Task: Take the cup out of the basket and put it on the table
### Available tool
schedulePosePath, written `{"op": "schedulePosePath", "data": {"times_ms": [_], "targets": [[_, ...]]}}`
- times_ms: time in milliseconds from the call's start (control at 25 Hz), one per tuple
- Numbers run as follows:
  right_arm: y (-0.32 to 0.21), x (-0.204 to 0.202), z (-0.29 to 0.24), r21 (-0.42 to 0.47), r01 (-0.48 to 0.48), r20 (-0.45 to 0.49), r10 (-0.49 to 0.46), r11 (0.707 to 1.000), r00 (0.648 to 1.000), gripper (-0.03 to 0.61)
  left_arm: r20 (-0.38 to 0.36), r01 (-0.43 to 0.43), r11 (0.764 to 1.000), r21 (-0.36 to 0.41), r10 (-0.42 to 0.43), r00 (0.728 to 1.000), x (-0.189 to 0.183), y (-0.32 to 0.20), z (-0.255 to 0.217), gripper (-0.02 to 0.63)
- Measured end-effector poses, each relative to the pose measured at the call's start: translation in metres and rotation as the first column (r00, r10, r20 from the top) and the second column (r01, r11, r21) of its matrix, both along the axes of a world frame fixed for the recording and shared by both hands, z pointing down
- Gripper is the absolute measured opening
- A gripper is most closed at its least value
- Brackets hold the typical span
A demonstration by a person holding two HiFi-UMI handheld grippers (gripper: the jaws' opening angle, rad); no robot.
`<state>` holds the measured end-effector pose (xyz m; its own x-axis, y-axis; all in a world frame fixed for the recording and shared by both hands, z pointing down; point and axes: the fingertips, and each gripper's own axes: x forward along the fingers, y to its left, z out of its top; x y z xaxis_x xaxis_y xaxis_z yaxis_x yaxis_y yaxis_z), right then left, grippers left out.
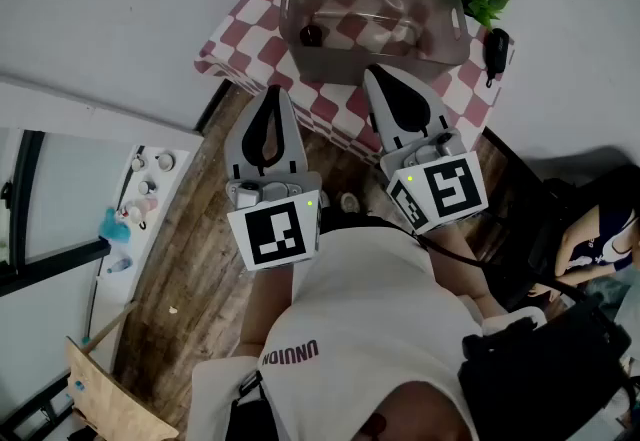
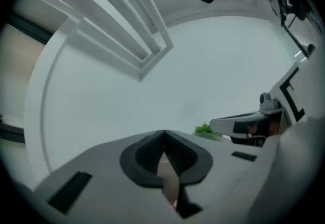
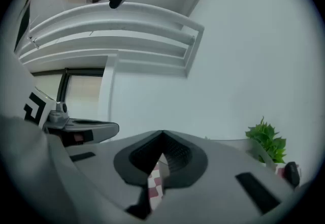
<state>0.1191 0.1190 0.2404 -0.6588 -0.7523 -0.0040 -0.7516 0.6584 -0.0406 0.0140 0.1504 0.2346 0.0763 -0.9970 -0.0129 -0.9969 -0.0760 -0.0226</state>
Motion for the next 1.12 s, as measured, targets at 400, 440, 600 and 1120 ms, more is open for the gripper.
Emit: {"op": "schedulePosePath", "data": {"times_ms": [400, 440, 600, 1120], "targets": [[-0.002, 0.0, 0.0, -0.003, -0.002, 0.0, 0.002, 1.0, 1.0, 0.017, -0.005, -0.002, 1.0, 0.003, 0.002, 1.0, 0.001, 0.0, -0.001, 0.013], [-0.002, -0.001, 0.001, -0.002, -0.001, 0.0, 0.001, 1.0, 1.0, 0.017, -0.006, -0.002, 1.0, 0.002, 0.002, 1.0, 0.0, 0.0, -0.001, 0.012], [-0.003, -0.005, 0.002, 0.001, 0.001, 0.001, -0.001, 1.0, 1.0, 0.018, -0.006, 0.0, 1.0, 0.002, 0.0, 1.0, -0.003, -0.001, 0.0, 0.013], [-0.004, -0.023, -0.008, 0.036, 0.007, 0.045, -0.009, 0.999, 0.999, 0.02, -0.008, -0.006, 1.0, 0.021, 0.006, 1.0, -0.03, 0.005, -0.004, 0.012]]}}
